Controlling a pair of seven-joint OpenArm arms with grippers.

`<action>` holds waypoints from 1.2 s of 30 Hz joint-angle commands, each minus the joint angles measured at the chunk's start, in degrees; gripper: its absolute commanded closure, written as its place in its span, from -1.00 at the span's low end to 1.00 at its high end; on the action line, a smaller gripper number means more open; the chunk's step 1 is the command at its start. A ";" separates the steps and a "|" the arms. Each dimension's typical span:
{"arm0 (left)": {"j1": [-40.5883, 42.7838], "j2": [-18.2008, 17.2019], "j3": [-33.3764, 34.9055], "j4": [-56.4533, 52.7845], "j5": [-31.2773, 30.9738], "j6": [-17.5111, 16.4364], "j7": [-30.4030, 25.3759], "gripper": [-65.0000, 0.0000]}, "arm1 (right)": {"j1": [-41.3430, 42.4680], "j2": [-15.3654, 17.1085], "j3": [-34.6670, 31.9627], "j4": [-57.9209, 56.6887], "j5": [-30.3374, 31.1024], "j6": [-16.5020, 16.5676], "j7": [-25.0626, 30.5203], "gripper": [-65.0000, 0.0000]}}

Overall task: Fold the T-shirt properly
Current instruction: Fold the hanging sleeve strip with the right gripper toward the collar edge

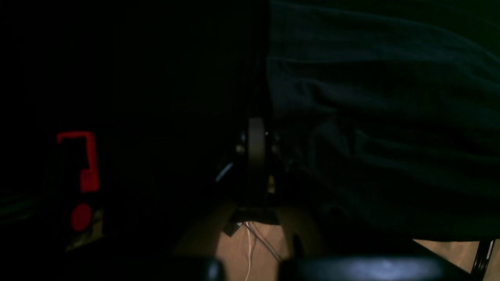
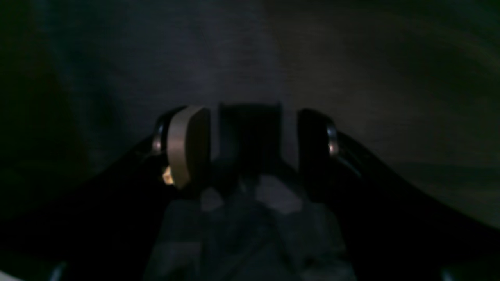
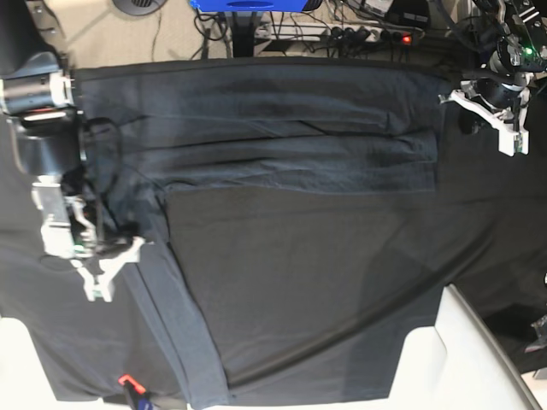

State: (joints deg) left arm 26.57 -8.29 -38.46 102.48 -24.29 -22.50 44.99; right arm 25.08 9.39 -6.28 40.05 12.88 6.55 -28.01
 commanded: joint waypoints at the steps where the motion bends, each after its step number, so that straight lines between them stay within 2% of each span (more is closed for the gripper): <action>1: 0.20 -0.72 -0.53 0.78 -0.28 0.13 -0.99 1.00 | 1.86 0.94 0.09 0.78 -0.01 0.00 1.24 -0.07; 3: 0.20 -0.72 -0.62 0.78 -0.19 0.13 -0.99 1.00 | 1.69 0.85 0.09 0.78 -0.01 0.00 2.91 -0.06; 5: 0.20 -0.72 -0.62 0.69 -0.10 0.13 -0.99 1.00 | 1.51 0.85 0.09 0.78 -0.01 0.00 3.97 0.14; 9: 0.20 -0.80 -0.62 0.60 -0.10 0.13 -0.99 1.00 | 1.51 1.03 0.53 0.78 -0.01 0.00 3.88 1.00; 11: 0.20 -0.80 -0.62 0.60 -0.10 0.13 -0.99 1.00 | 1.51 1.12 0.61 0.78 -0.01 0.00 3.70 0.94; 13: 0.20 -0.80 -0.62 0.60 -0.10 0.13 -0.99 1.00 | 1.51 1.12 0.61 0.96 -0.01 0.00 3.70 1.00; 16: 0.20 -0.80 -0.62 0.60 -0.10 0.13 -0.99 1.00 | 1.42 1.12 0.70 1.13 0.08 -0.35 3.70 0.95; 19: 0.20 -0.89 -0.62 0.60 -0.10 0.13 -0.90 1.00 | 1.42 1.12 0.70 1.13 0.17 -0.35 3.61 0.66; 23: 0.20 -0.98 -0.62 0.51 -0.10 0.13 -0.90 1.00 | 0.11 1.21 0.70 0.96 0.17 -0.35 3.97 0.07; 25: 0.20 -0.98 -0.62 0.51 -0.10 0.13 -0.90 1.00 | -0.16 1.21 0.70 0.87 0.17 -0.35 4.05 -0.03; 32: 0.20 -0.98 -0.62 0.51 -0.10 0.13 -0.90 1.00 | -1.56 1.29 0.70 0.78 0.17 -0.35 5.99 0.03; 34: 0.20 -0.98 -0.62 0.51 -0.10 0.13 -0.82 1.00 | -1.74 1.29 0.70 0.87 0.17 -0.17 5.99 0.36; 36: 0.11 -0.98 -0.62 0.51 -0.10 0.13 -0.73 1.00 | -1.74 1.29 0.70 1.22 0.17 -0.08 5.72 0.89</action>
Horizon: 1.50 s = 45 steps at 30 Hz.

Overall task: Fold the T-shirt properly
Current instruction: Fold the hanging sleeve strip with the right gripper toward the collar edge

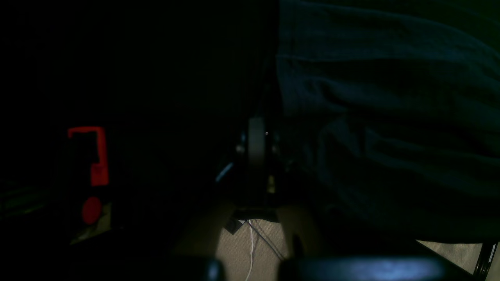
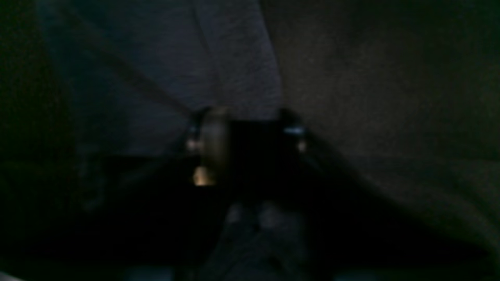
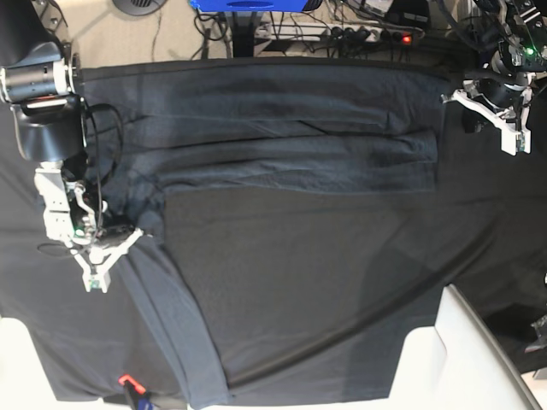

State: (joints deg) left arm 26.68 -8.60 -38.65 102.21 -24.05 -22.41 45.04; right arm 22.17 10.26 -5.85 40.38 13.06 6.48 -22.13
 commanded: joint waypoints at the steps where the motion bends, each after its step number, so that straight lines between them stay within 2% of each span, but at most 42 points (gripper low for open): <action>1: -0.08 -0.67 -0.42 0.78 -0.34 0.04 -0.77 1.00 | 1.17 0.42 0.26 1.16 0.00 -0.02 -0.16 1.00; 4: -0.17 -0.67 -0.25 0.78 -0.34 0.04 -0.68 1.00 | -0.86 0.42 0.26 7.05 0.00 -0.02 -0.95 0.98; 7: -0.35 -0.67 -0.25 0.42 -0.34 0.04 -0.68 1.00 | -4.37 0.42 0.26 17.69 0.00 -0.19 -5.17 1.00; 12: -0.61 -0.76 -0.16 -2.04 -0.34 0.04 -0.95 1.00 | -9.12 0.24 0.35 30.26 0.00 -0.46 -17.12 1.00; 14: -0.61 -0.76 -0.25 -2.48 -0.34 0.04 -0.95 1.00 | -11.67 0.07 0.53 34.39 0.00 -0.46 -20.29 1.00; 20: -0.61 -0.94 -0.42 -2.83 -0.34 0.04 -1.04 1.00 | -21.25 -2.83 8.09 45.73 0.00 -0.19 -26.97 1.00; 32: -0.70 -1.99 -0.16 -2.83 -0.34 0.04 -1.04 1.00 | -37.95 -4.94 8.18 60.67 0.00 -0.11 -29.25 1.00; 36: -0.70 -2.08 -0.34 -2.83 -0.34 0.04 -1.04 1.00 | -41.91 -6.44 8.18 62.17 0.00 -0.02 -28.99 1.00; 41: -0.70 -2.08 -0.07 -2.83 -0.34 0.04 -1.04 1.00 | -43.76 -6.70 8.09 61.82 0.00 -0.02 -29.08 0.99; 43: -0.70 -2.08 0.02 -2.83 -0.34 0.04 -1.04 1.00 | -43.76 -7.23 8.09 62.08 0.00 -0.02 -29.34 0.88; 45: -0.70 -2.08 0.02 -2.83 -0.34 0.04 -1.04 1.00 | -44.37 -7.23 8.09 62.17 0.00 -0.02 -29.52 0.63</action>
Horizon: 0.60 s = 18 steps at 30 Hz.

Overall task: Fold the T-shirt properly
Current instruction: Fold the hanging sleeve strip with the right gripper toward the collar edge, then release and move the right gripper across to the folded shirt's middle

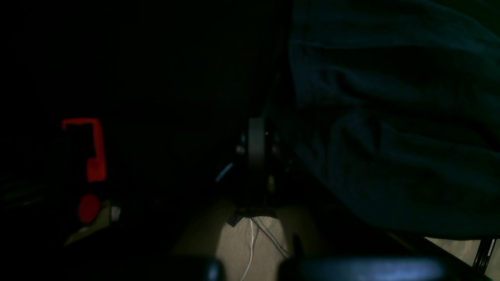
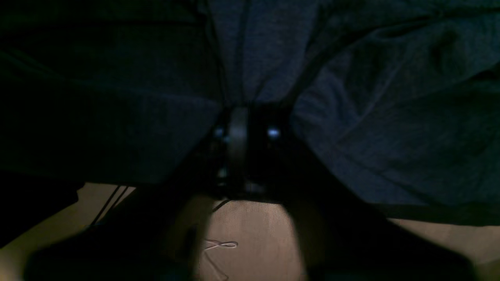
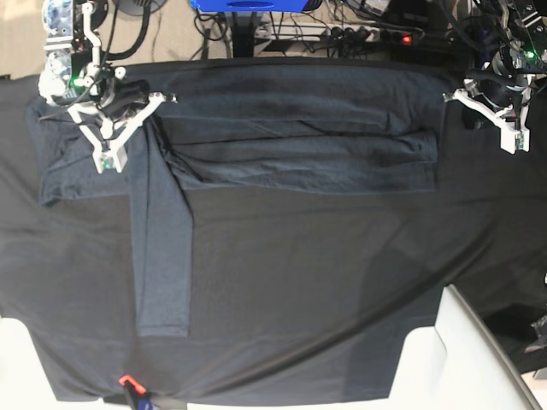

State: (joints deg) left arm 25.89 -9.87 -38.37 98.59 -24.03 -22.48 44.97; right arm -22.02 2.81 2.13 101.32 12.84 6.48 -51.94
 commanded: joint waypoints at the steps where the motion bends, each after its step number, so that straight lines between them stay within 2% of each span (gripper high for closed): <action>1: 0.09 -0.81 -0.27 0.80 -0.36 0.11 -0.97 1.00 | -0.35 0.14 0.11 1.76 0.21 -0.02 -0.41 0.49; 3: 0.09 -0.81 -0.36 0.80 -0.36 0.11 -0.97 1.00 | -0.88 -0.04 0.20 4.31 0.30 -0.02 -1.82 0.22; 5: 0.09 -0.81 -0.62 0.71 -0.36 0.11 -0.97 1.00 | -1.67 -1.01 0.46 7.74 0.30 -0.02 -1.82 0.04; 7: 0.09 -0.81 -0.71 0.71 -0.36 0.11 -0.97 1.00 | -0.53 -1.18 0.55 9.41 0.30 -0.02 -1.82 0.01; 9: 0.09 -0.81 -0.71 0.71 -0.28 0.11 -0.97 1.00 | 4.22 -1.09 0.73 8.35 0.04 -0.02 -1.99 0.00; 14: 2.02 -0.72 -0.71 1.24 -0.28 -0.60 -1.06 1.00 | 21.27 0.58 3.72 -7.21 0.13 -0.02 -1.82 -0.01; 18: 5.45 -0.55 -0.79 1.15 -0.45 -5.52 -1.15 1.00 | 35.69 2.33 5.12 -27.34 0.13 -0.02 -0.85 -0.01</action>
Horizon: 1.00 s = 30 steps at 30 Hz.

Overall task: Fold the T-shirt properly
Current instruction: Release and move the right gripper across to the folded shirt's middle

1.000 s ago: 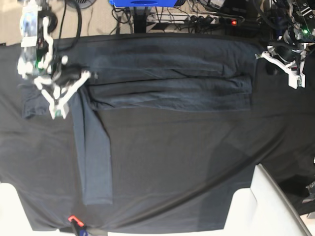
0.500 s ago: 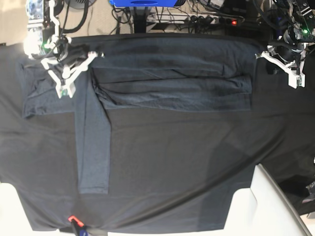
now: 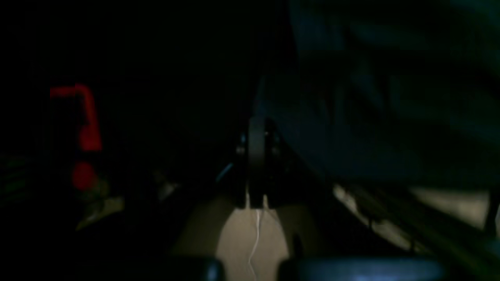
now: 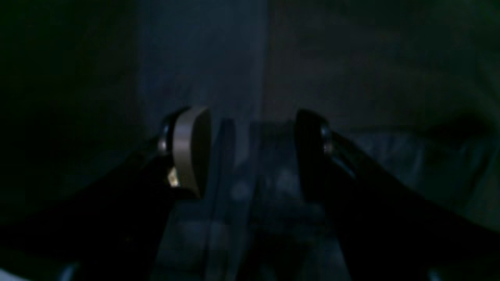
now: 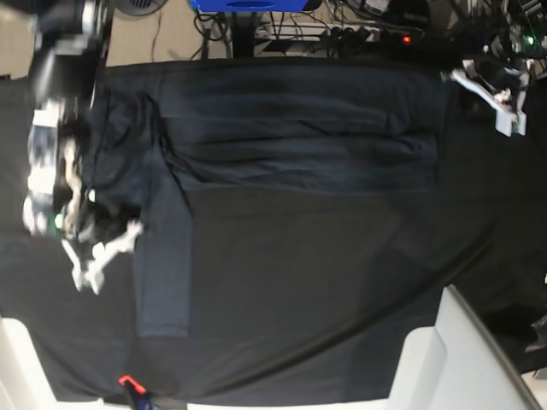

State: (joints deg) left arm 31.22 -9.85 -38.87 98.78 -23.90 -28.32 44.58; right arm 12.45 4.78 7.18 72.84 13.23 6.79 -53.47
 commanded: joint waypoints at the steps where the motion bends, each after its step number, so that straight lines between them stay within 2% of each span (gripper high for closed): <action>1: 0.91 -0.48 -0.38 0.87 -0.58 -1.18 -0.84 1.00 | 3.68 0.63 -0.02 -3.26 -0.27 -0.24 2.18 -0.01; 4: 3.28 0.22 -1.96 0.43 -0.50 -3.64 -2.51 1.00 | 8.96 0.81 -0.10 -13.98 -0.27 -0.24 9.03 -0.01; 12: 8.21 1.45 -4.25 -5.64 -0.50 -3.73 -9.81 1.00 | 16.43 0.46 -0.10 -33.85 -0.44 -0.24 20.55 -0.01; 15: 9.35 1.54 -4.34 -8.36 -0.58 -3.73 -12.53 1.00 | 16.87 0.28 -0.10 -37.37 -0.44 -0.24 23.10 0.01; 19: 9.44 1.63 -4.34 -11.00 -0.76 -3.73 -12.97 1.00 | 16.52 -1.04 -0.10 -38.07 -0.44 -0.24 24.51 0.02; 20: 9.35 1.63 -4.34 -11.44 -0.76 -3.73 -12.97 1.00 | 16.26 -1.22 -0.10 -38.07 -0.44 -0.24 24.59 0.08; 21: 9.35 1.63 -4.34 -11.53 -0.76 -3.73 -12.97 1.00 | 16.17 -1.39 -0.10 -37.98 -0.44 -0.24 24.59 0.24; 24: 9.17 1.63 -4.25 -11.71 -0.85 -3.73 -12.97 1.00 | 16.17 -1.83 -0.02 -37.72 -0.27 -0.24 24.33 1.00; 26: 8.56 1.63 -3.90 -11.79 -0.85 -3.73 -12.97 1.00 | 16.17 -2.27 -0.02 -37.45 -0.27 -0.24 23.71 0.95; 30: 7.24 1.63 -3.90 -14.34 -0.58 -3.73 -12.97 1.00 | 14.15 -2.71 -0.02 -30.33 -0.27 -0.24 18.79 1.00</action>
State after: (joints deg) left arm 37.60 -7.68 -42.37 83.74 -24.12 -31.77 32.16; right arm 24.93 2.11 7.18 41.87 12.40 6.09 -35.97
